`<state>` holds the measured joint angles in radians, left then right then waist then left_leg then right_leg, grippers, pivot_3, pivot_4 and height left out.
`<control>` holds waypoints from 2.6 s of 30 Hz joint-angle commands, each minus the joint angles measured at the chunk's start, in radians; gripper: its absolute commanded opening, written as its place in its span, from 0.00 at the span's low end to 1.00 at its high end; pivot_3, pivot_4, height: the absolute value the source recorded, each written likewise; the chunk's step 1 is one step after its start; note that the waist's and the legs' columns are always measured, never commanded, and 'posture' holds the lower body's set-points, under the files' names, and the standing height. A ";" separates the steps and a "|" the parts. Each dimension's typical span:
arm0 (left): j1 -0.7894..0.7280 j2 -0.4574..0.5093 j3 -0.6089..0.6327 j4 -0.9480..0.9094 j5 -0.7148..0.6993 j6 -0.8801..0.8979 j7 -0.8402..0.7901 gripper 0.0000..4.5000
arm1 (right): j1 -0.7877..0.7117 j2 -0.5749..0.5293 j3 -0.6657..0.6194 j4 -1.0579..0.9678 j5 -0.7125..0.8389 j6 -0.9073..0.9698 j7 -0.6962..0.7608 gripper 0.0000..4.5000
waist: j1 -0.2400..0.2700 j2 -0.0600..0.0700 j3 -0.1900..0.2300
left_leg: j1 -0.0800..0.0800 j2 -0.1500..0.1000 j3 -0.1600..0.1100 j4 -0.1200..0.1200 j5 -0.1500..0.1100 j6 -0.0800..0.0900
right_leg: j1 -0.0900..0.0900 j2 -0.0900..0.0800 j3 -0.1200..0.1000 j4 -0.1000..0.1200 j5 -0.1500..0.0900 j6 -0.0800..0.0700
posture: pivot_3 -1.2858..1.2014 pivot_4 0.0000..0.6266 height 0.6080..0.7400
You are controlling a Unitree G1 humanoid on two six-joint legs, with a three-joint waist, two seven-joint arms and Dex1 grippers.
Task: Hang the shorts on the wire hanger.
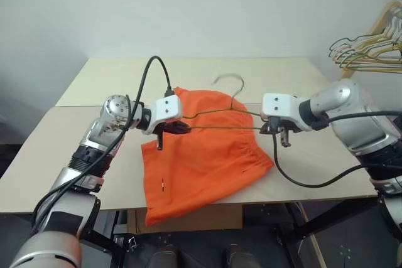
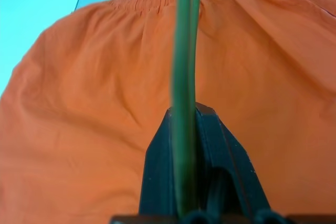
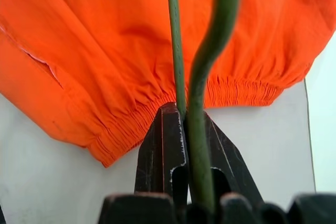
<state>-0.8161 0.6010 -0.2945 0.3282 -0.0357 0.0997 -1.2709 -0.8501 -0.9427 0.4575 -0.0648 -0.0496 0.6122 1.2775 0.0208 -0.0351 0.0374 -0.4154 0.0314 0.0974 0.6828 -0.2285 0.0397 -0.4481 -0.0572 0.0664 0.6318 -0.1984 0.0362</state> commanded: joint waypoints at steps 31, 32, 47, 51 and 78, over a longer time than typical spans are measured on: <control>0.179 -0.030 0.267 -0.299 -0.446 0.183 -0.037 0.99 | 0.409 -0.030 -0.474 0.270 0.547 0.873 -0.170 0.00 | 0.001 0.000 0.000 | 0.011 0.002 -0.003 0.007 0.000 0.001 | 0.014 0.002 0.000 -0.003 -0.002 0.002 | 0.57 0.00 1.00; 0.180 -0.025 0.267 -0.304 -0.446 0.185 -0.036 0.99 | 0.396 -0.026 -0.459 0.292 0.552 0.868 -0.164 0.00 | 0.002 0.000 0.000 | 0.010 0.001 -0.003 0.007 0.000 0.001 | 0.014 0.002 0.000 -0.003 -0.002 0.002 | 0.57 0.00 1.00; 0.228 0.005 0.279 -0.377 -0.456 0.211 0.001 0.99 | 0.515 -0.136 -0.416 0.181 0.732 0.823 0.006 0.00 | 0.046 0.000 0.000 | 0.009 0.001 -0.003 0.007 0.000 0.001 | 0.013 0.002 0.000 -0.003 -0.002 0.003 | 0.59 0.00 1.00; 0.231 0.009 0.282 -0.381 -0.459 0.212 0.003 0.99 | 0.579 -0.141 -0.454 0.121 0.765 0.840 -0.027 0.00 | 0.053 0.000 0.000 | 0.009 0.001 -0.003 0.006 0.000 0.001 | 0.012 0.002 0.000 -0.003 -0.002 0.003 | 0.58 0.00 1.00; 0.210 0.003 0.255 -0.345 -0.431 0.177 -0.021 0.99 | 0.496 -0.045 -0.362 0.197 0.744 0.830 -0.180 0.00 | 0.053 -0.001 -0.001 | 0.008 0.002 -0.003 0.007 0.000 0.002 | 0.012 0.002 -0.001 -0.004 -0.002 0.004 | 0.58 0.00 1.00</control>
<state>-0.5785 0.6043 -0.0407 -0.0146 -0.4707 0.2994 -1.2882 -0.3080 -0.9998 0.1066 0.1044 0.7147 1.4484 1.1287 0.0740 -0.0359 0.0368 -0.4071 0.0335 0.0948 0.6895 -0.2288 0.0413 -0.4366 -0.0552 0.0658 0.6281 -0.2007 0.0400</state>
